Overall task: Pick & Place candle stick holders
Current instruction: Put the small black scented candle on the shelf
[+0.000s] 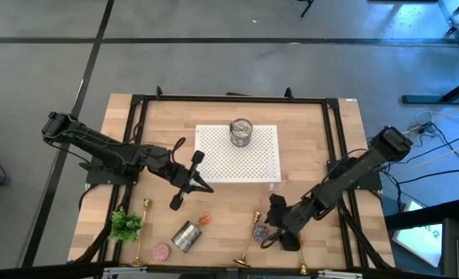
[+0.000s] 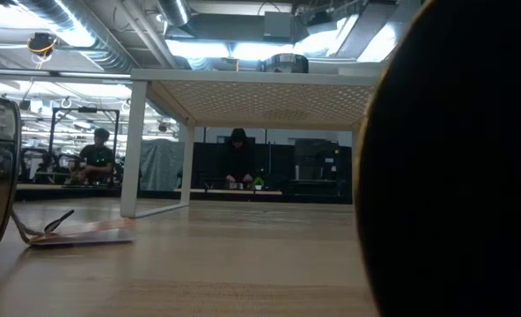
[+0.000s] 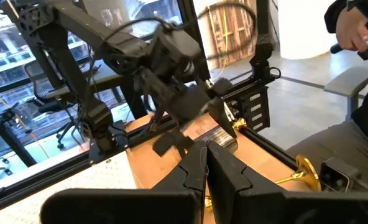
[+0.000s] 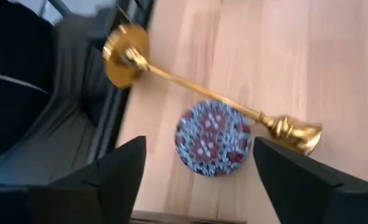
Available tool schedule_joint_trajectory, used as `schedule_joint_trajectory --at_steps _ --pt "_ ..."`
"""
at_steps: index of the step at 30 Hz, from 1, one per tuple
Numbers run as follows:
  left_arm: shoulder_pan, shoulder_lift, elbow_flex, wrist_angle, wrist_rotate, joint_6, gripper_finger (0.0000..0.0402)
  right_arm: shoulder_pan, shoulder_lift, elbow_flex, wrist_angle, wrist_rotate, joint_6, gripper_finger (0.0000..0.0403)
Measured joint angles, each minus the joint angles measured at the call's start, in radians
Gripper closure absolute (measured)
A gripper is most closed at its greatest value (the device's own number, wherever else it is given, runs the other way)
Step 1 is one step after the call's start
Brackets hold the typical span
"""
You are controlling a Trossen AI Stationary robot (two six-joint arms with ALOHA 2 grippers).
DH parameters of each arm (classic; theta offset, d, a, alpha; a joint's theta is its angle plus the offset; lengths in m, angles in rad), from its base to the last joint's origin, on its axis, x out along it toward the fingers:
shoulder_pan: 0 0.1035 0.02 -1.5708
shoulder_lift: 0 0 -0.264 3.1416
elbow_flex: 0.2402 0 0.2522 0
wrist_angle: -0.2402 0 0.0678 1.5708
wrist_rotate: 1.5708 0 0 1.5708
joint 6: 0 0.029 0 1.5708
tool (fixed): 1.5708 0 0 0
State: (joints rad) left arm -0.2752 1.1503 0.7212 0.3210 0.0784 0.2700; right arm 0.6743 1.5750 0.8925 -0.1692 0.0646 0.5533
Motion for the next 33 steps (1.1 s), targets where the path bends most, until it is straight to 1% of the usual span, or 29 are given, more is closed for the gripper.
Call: schedule_joint_trajectory --at_steps 3,7,16,19,21,24,27,28,30,33 --pt "0.000 0.000 0.000 -0.003 0.000 -0.006 0.0396 0.001 0.043 0.000 0.019 -0.025 0.029 0.0088" --pt "0.000 0.000 0.000 -0.003 0.000 -0.013 0.0396 0.005 0.067 0.000 0.054 -0.020 0.034 0.0087" --pt "-0.001 0.000 0.000 -0.004 0.003 -0.035 0.0396 0.000 0.067 0.000 0.035 0.047 0.013 0.0086" --pt "-0.016 0.000 0.000 -0.008 -0.011 -0.061 0.0396 0.004 0.070 0.037 -0.007 0.096 -0.017 0.0086" --pt "-0.048 0.000 0.000 -0.008 -0.064 -0.066 0.0396 0.011 0.088 0.095 -0.072 0.145 -0.031 0.0086" --pt "-0.131 0.000 0.000 -0.005 -0.241 -0.066 0.0396 0.028 0.147 0.217 -0.204 0.174 -0.041 0.0086" --pt "-0.224 0.000 0.000 0.005 -0.421 -0.066 0.0396 0.049 0.230 0.361 -0.334 0.172 -0.036 0.0086" --pt "-0.251 0.000 0.000 0.014 -0.466 -0.066 0.0396 0.056 0.261 0.404 -0.372 0.171 -0.025 0.0086" --pt "-0.298 0.000 0.000 0.034 -0.519 -0.059 0.0396 0.066 0.310 0.479 -0.443 0.155 0.011 0.0086" --pt "-0.354 0.000 0.000 0.050 -0.533 -0.054 0.0396 0.080 0.347 0.562 -0.533 0.145 0.080 0.0081"
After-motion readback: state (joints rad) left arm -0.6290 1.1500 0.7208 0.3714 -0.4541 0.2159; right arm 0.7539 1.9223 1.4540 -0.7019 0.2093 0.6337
